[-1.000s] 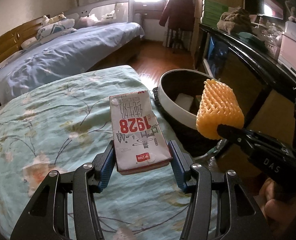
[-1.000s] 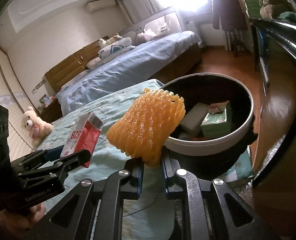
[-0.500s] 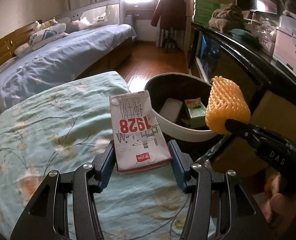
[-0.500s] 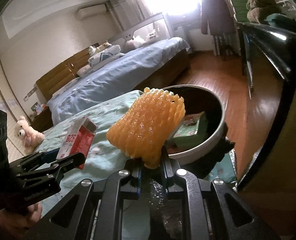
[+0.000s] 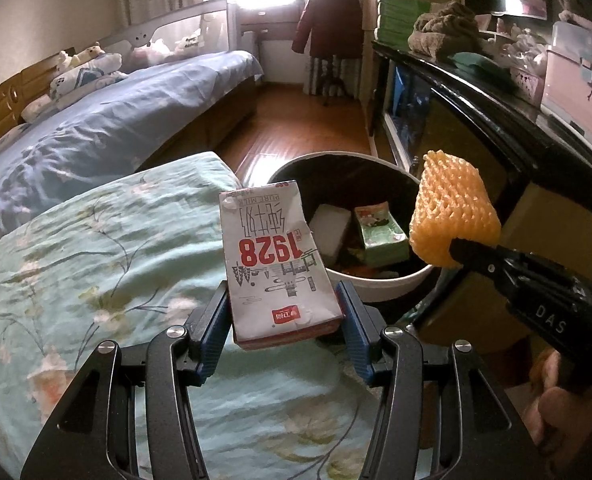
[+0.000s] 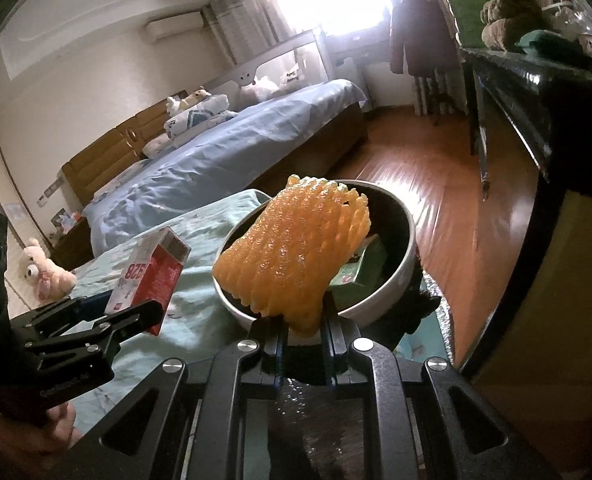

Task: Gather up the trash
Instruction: 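Carry the red box and orange mesh sleeve over the trash bin with both tools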

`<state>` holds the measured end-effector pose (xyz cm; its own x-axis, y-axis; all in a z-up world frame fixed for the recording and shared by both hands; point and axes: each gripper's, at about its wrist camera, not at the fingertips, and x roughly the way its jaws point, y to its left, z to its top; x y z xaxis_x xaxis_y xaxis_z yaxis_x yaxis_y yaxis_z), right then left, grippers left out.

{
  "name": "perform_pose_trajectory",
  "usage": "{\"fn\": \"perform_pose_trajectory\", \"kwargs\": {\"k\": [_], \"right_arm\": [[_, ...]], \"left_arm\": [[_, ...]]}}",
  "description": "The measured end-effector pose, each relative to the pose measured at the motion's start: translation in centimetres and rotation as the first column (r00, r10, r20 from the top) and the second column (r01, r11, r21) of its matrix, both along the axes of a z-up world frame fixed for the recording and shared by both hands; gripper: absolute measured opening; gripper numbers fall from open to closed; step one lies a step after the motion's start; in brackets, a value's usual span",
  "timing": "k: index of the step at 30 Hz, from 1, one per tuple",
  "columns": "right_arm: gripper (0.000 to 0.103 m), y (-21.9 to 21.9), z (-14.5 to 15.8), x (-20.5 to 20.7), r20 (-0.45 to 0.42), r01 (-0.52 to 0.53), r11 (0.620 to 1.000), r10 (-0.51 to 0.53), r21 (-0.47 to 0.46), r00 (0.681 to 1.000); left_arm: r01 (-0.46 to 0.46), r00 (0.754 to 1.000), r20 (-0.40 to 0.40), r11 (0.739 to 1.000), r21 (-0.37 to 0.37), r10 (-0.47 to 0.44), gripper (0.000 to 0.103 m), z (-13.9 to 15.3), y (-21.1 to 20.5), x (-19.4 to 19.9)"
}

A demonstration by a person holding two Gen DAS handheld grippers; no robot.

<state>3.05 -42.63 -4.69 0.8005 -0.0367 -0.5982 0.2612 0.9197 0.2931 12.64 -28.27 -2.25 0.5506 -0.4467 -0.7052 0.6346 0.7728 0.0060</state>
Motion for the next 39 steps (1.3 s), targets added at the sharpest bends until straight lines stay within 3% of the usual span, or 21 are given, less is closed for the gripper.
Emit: {"fn": "perform_pose_trajectory", "kwargs": {"k": [39], "right_arm": [[0.015, -2.2, -0.4, 4.8, -0.076, -0.002, 0.997, -0.003, -0.078, 0.997]], "left_arm": [[0.027, 1.0, 0.001, 0.999, 0.018, -0.027, 0.051, 0.2, -4.9, 3.5]]}}
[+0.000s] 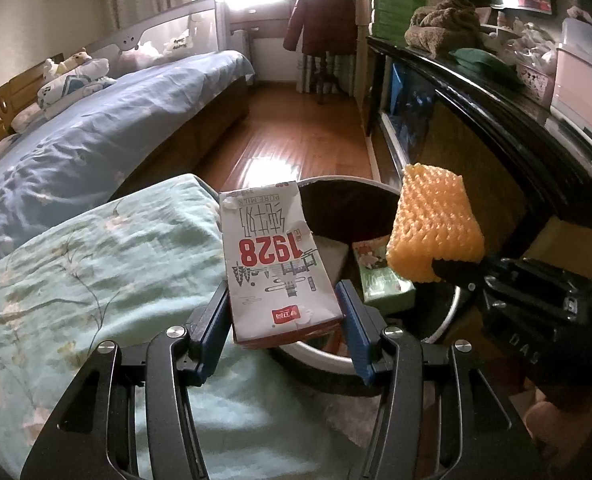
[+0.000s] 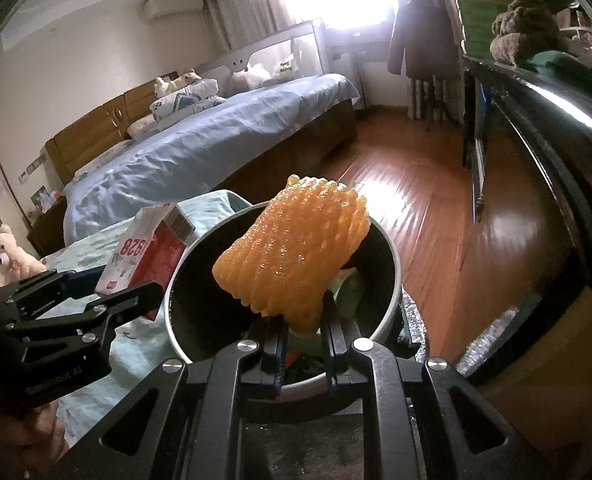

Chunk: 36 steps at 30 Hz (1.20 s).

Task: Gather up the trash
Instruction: 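Carry the red box and orange mesh sleeve over the trash bin with both tools, then open both tools to drop the red box and mesh sleeve into the bin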

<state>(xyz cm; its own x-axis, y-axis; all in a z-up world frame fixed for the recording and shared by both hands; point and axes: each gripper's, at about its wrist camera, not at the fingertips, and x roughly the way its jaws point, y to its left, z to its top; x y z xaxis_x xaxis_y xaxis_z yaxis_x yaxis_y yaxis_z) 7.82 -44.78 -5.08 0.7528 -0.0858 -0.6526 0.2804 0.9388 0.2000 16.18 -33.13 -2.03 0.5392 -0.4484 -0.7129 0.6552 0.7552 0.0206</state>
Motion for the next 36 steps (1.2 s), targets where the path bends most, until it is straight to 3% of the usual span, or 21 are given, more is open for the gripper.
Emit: {"fn": "perform_pose_trajectory", "kwargs": {"k": [27, 36], "right_arm": [[0.015, -0.8, -0.3, 1.9, -0.046, -0.021, 1.0, 0.022, 0.013, 0.999], [0.023, -1.3, -0.5, 2.0, -0.046, -0.015, 0.999, 0.017, 0.045, 0.999]], "left_arm": [[0.019, 0.999, -0.032, 1.0, 0.001, -0.019, 0.051, -0.7, -1.0, 1.8], [0.048, 0.997, -0.062, 0.999, -0.01, -0.049, 0.052, -0.3, -1.1, 1.9]]}}
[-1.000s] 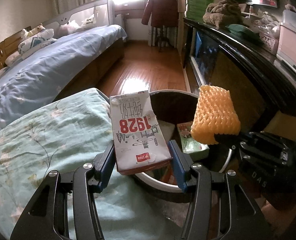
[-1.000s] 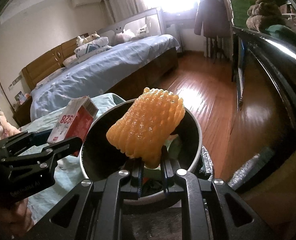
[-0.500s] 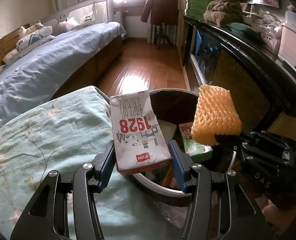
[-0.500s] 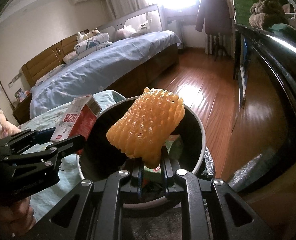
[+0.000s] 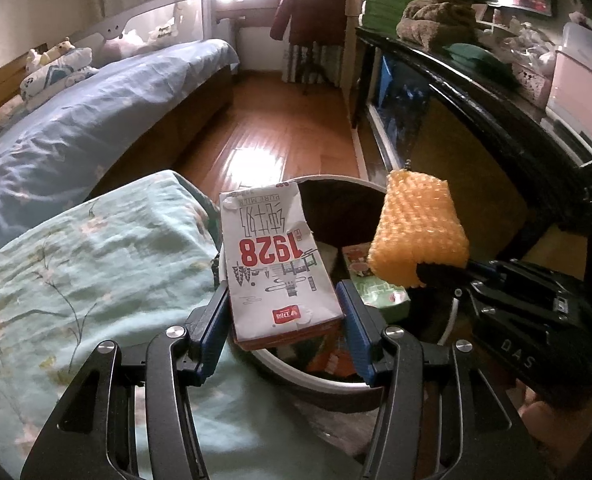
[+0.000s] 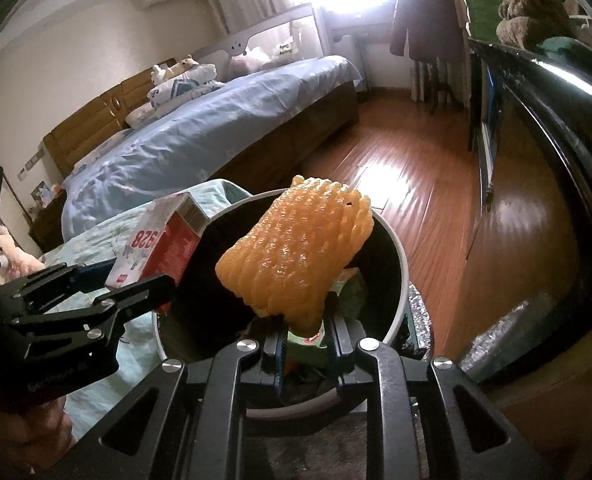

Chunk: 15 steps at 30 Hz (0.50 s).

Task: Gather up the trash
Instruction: 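Open both tools to drop the red box and mesh sleeve into the bin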

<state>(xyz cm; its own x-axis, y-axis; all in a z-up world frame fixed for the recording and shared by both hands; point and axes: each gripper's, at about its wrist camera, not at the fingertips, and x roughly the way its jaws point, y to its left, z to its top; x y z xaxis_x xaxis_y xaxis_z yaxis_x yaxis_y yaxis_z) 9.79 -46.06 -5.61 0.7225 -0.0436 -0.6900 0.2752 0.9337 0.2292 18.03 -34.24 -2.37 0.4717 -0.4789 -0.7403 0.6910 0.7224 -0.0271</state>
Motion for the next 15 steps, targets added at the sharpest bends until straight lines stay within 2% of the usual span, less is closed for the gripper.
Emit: {"fn": "perform_pose_trajectory", "kwargs": {"k": [1, 3, 4, 5, 7, 9, 15], "right_arm": [[0.025, 0.0, 0.0, 0.0, 0.001, 0.002, 1.0, -0.002, 0.002, 1.0], [0.035, -0.1, 0.1, -0.1, 0.005, 0.005, 1.0, -0.005, 0.004, 1.0], [0.044, -0.1, 0.1, -0.2, 0.006, 0.005, 1.0, -0.005, 0.005, 1.0], [0.046, 0.0, 0.1, -0.2, 0.008, 0.004, 1.0, -0.004, 0.008, 1.0], [0.046, 0.0, 0.2, -0.4, 0.012, 0.006, 1.0, -0.006, 0.012, 1.0], [0.047, 0.0, 0.3, -0.6, 0.018, 0.009, 1.0, -0.009, 0.015, 1.0], [0.049, 0.1, 0.3, -1.4, 0.023, 0.02, 1.0, -0.02, 0.024, 1.0]], "left_arm": [[0.002, 1.0, 0.002, 1.0, -0.001, -0.002, 0.052, 0.1, 0.0, -0.1], [0.004, 1.0, 0.003, 1.0, -0.002, -0.004, 0.052, 0.2, 0.1, -0.1], [0.001, 1.0, 0.005, 1.0, -0.004, -0.001, 0.052, 0.3, 0.3, -0.2], [-0.001, 1.0, 0.005, 1.0, -0.005, 0.002, 0.053, 0.3, 0.3, -0.2], [-0.009, 1.0, 0.004, 1.0, -0.014, 0.009, 0.056, 0.5, 0.8, -0.2], [-0.012, 1.0, 0.004, 1.0, -0.026, 0.013, 0.064, 0.6, 1.1, -0.2], [-0.013, 0.999, 0.039, 0.999, -0.037, 0.014, 0.064, 1.3, 1.5, -0.9]]}}
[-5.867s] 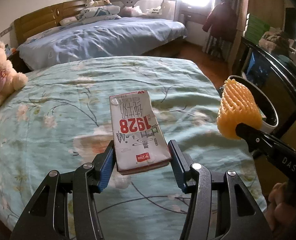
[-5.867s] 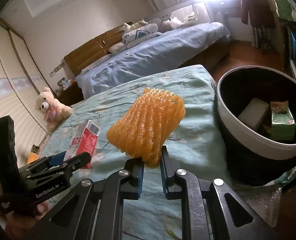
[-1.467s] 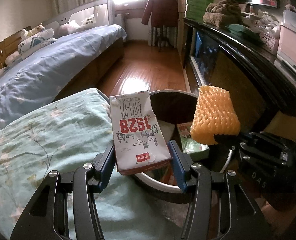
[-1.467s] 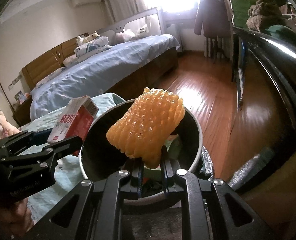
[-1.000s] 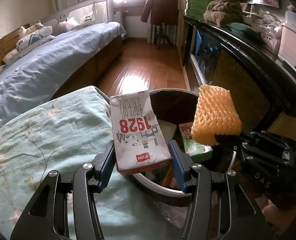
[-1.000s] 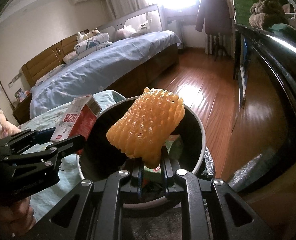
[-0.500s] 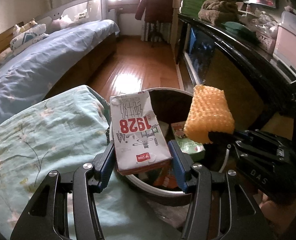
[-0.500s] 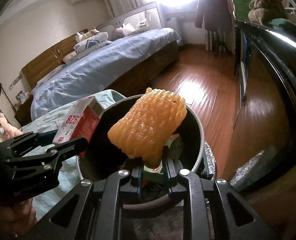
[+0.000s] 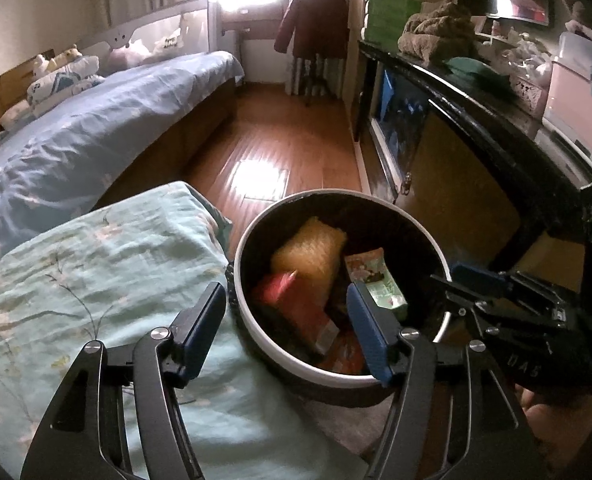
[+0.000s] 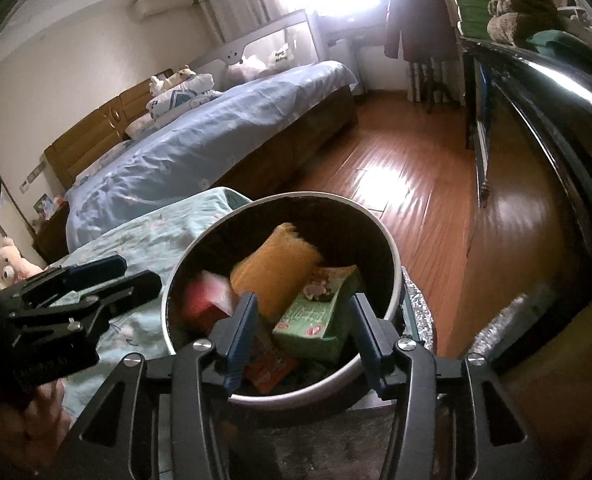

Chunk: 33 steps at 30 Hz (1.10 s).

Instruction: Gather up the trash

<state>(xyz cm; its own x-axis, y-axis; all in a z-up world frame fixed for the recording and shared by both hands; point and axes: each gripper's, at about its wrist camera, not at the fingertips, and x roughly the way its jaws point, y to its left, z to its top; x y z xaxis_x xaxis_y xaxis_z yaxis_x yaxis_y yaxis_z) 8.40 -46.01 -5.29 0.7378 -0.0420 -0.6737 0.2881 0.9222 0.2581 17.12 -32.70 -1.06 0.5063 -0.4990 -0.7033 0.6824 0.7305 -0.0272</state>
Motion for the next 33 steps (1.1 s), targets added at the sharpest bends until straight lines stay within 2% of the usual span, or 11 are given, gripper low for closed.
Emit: {"fn": "perform_pose_trajectory", "kwargs": {"k": [8, 15, 17, 20, 24, 33], "right_arm": [[0.053, 1.0, 0.8, -1.7, 0.036, -0.006, 1.0, 0.006, 0.022, 0.999], [0.072, 3.3, 1.3, -3.8, 0.082, -0.027, 0.998, 0.022, 0.05, 0.996], [0.084, 4.1, 1.5, -4.3, 0.099, -0.029, 0.998, 0.023, 0.064, 0.995], [0.09, 5.6, 1.7, -5.2, 0.125, -0.033, 0.997, 0.025, 0.063, 0.992], [0.093, 7.9, 1.6, -6.3, 0.138, -0.046, 0.998, 0.04, 0.037, 0.99], [0.098, 12.2, 2.5, -9.1, 0.201, -0.068, 0.994, 0.084, -0.084, 0.976]], "left_arm": [[-0.059, 0.998, -0.012, 0.997, -0.048, 0.059, 0.064, 0.1, 4.0, -1.0], [-0.165, 0.986, -0.026, 0.983, -0.081, 0.164, 0.064, -0.8, 9.5, -3.2], [-0.192, 0.981, -0.021, 0.978, -0.086, 0.191, 0.064, -1.0, 10.9, -4.0], [-0.237, 0.971, 0.0, 0.967, -0.097, 0.238, 0.065, -1.3, 13.2, -5.6], [-0.281, 0.956, 0.049, 0.953, -0.111, 0.288, 0.075, -1.2, 15.6, -7.8], [-0.342, 0.915, 0.163, 0.923, -0.175, 0.37, 0.083, 0.4, 19.5, -11.9]]}}
